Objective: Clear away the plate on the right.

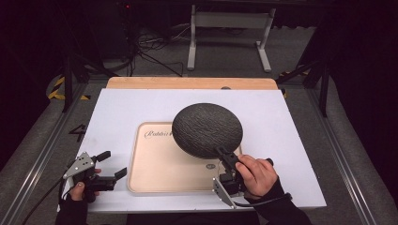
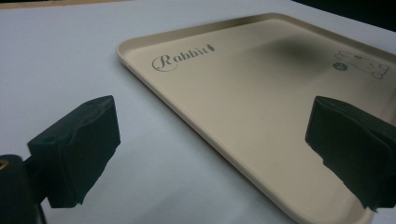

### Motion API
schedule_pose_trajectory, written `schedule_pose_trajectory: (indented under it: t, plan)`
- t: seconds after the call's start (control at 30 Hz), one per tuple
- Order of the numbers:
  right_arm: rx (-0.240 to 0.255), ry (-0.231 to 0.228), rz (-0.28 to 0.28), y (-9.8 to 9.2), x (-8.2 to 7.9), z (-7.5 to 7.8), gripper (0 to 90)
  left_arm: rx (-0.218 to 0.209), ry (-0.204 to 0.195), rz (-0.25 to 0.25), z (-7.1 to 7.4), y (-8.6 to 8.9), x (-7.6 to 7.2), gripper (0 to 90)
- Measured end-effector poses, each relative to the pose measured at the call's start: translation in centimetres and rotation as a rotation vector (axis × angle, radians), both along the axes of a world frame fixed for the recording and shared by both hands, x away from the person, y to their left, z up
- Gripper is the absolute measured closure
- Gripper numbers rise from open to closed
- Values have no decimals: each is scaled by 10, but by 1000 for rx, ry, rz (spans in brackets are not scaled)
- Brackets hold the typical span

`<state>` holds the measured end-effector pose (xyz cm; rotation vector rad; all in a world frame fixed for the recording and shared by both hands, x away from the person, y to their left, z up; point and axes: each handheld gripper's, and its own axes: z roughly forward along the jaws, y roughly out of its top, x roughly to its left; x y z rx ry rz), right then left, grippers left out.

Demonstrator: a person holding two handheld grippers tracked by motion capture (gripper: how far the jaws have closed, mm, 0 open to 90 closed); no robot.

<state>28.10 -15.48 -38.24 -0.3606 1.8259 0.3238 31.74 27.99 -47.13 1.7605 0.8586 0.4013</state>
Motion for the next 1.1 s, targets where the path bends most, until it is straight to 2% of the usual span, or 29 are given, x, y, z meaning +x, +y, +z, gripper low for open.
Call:
schedule_pose_trajectory:
  t: [0.37, 0.73, 1.1]
  plan:
    - [11, 30, 32, 15, 3, -4, 823, 1, 4, -2, 0, 0, 0, 38]
    - [-14, 80, 66, 30, 5, -20, 822, 1, 5, -2, 0, 0, 0, 38]
    - [-39, 116, 71, 37, 7, -32, 821, 3, 1, -2, 0, 0, 0, 38]
